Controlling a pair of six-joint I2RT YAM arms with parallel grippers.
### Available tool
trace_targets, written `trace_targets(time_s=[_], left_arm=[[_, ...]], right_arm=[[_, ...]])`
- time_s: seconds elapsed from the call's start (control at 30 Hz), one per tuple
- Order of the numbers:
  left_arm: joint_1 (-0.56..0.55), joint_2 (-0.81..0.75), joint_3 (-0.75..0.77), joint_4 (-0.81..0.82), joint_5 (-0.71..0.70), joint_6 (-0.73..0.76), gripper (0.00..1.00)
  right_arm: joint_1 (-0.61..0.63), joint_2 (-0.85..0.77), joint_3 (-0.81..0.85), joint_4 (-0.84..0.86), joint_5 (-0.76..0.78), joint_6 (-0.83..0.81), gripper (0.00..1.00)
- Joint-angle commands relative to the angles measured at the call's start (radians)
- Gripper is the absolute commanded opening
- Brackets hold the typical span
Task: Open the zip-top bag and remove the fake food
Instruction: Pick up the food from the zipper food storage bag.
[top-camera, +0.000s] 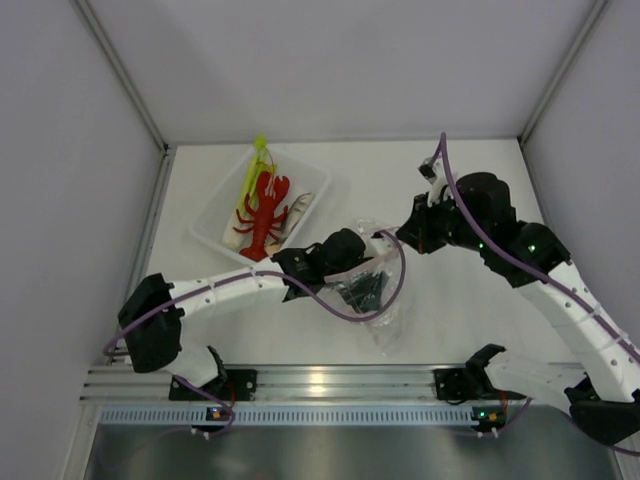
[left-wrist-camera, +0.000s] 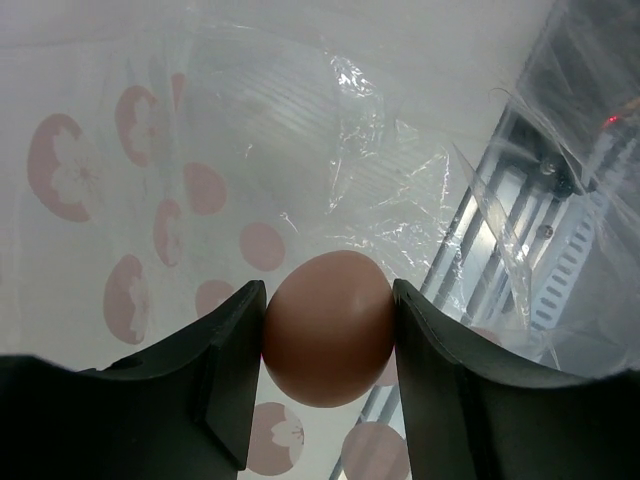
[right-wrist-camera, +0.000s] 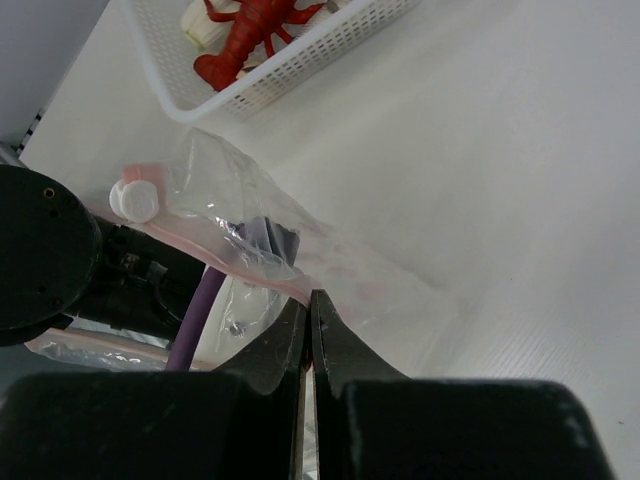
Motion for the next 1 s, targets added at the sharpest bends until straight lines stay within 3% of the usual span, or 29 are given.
trace_targets(time_s=[0.0, 0.07, 0.27, 0.5, 0.87, 0.97], left_arm=[[-0.028, 0.008, 0.046, 0.046, 0.059, 0.082, 0.0], [-0.031, 0.016, 0.048, 0.045, 0.033, 0.097, 0.0], [-0.032, 0.039, 0.074, 0.043, -0.315, 0.079, 0.0], [-0.032, 0.106, 0.118, 0.045, -0.29, 0.166, 0.0], [-0.103, 0.168, 0.122, 0.049, -0.375, 0.359, 0.0], [-0.123, 0.139, 0.091, 0.077, -0.402, 0.381, 0.0]], right_arm=[[-0.012, 0.018, 0.055, -0.002, -0.033, -0.083, 0.0], [0.006, 0.009, 0.056, -0.003, -0.058, -0.095, 0.0], [0.065, -0.064, 0.01, 0.005, -0.145, -0.129, 0.0], [0.072, -0.127, -0.034, 0.053, -0.251, -0.094, 0.0], [0.077, -0.045, 0.073, 0.004, -0.13, -0.103, 0.0], [0.079, 0.0, 0.111, -0.073, 0.034, -0.11, 0.0]])
